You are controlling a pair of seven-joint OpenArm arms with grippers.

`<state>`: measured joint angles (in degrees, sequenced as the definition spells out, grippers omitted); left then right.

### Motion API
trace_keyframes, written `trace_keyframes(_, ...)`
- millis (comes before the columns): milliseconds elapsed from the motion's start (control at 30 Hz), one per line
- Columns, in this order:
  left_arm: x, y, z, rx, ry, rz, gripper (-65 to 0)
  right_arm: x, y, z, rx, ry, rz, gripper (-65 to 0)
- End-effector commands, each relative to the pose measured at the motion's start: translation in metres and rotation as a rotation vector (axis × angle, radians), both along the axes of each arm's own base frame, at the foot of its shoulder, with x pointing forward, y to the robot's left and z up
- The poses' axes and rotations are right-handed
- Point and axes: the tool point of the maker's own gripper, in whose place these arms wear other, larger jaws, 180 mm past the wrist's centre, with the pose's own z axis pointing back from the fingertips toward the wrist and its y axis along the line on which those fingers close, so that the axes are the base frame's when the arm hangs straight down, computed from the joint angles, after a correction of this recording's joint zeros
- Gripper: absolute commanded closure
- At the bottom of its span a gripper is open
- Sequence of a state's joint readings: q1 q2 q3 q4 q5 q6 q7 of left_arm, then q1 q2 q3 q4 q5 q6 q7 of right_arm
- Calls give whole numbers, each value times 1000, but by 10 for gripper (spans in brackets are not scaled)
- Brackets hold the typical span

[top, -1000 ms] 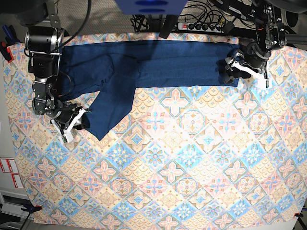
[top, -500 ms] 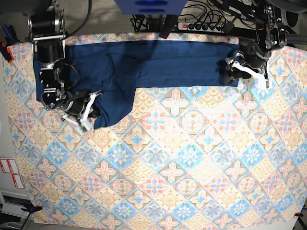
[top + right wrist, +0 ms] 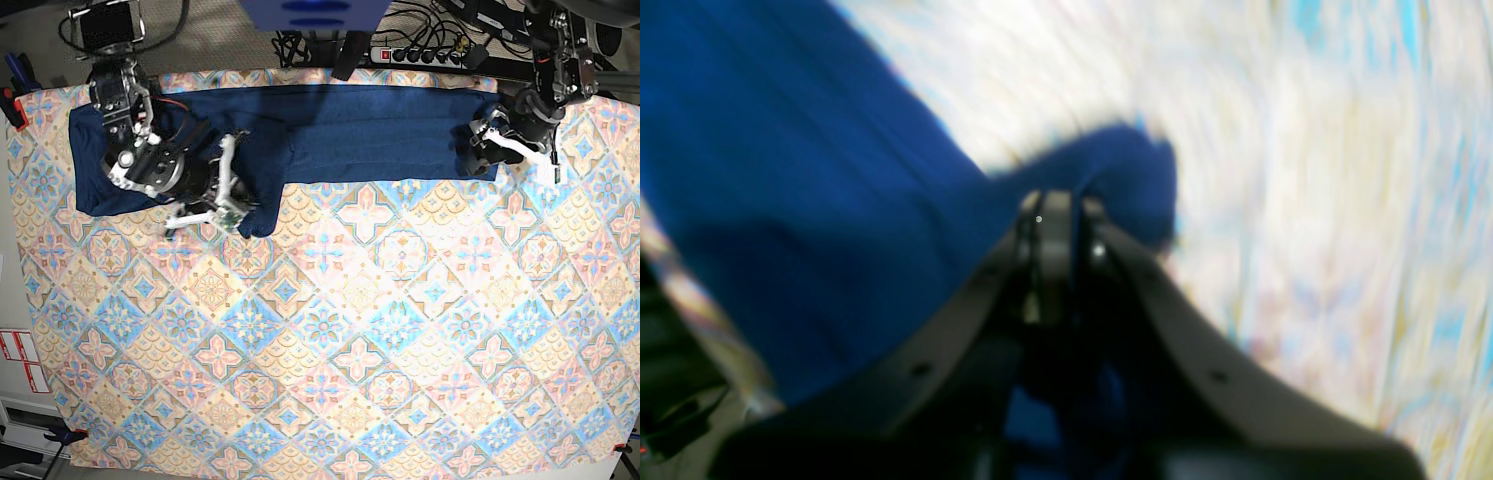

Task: Fold the T-shirt properly
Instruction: 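Drag the sleeve end with the right gripper toward the left gripper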

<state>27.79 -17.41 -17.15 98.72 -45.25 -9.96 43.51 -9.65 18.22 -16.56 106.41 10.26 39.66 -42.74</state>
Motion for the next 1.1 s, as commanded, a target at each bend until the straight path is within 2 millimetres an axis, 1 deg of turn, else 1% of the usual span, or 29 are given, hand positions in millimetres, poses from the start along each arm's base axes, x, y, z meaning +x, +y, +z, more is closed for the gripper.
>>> trace_keyframes(0,7,3,9,5,-38,-4,-464,-7,13,9,31,-15,43,-2)
trace_keyframes(100,7,3,9,5,-38,-4,-464,-25,38,14,57,-14,123,-2)
trace_keyframes(267,6,3,9,6,-35,-3,-460,-59,80,12,92,19,270,-2)
trace_keyframes(300,6,4,9,7,-34,-1,-456,-62,88,15,99,13,300,-2)
trace_keyframes(367,6,4,9,6,-34,1,-448,-62,96,19,105,-1,333,-2)
trace_keyframes(467,5,0,7,-12,-36,16,-442,-57,100,24,107,-20,342,-2)
trace_keyframes(533,4,-1,7,-14,-36,17,-442,-57,113,30,130,-34,366,-2)
trace_keyframes(633,4,-7,5,-32,-35,26,-442,-57,126,37,143,-52,407,-2)
trace_keyframes(767,4,-10,5,-42,-38,33,-442,-58,144,47,170,-76,445,-2)
trace_keyframes(867,5,-10,5,-43,-40,36,-442,-60,157,47,177,-77,483,-2)
trace_keyframes(1000,6,-10,6,-46,-44,40,-442,-66,180,50,196,-76,539,-2)
trace_keyframes(1067,4,-5,6,-49,-47,71,-442,-69,188,50,200,-72,560,-2)
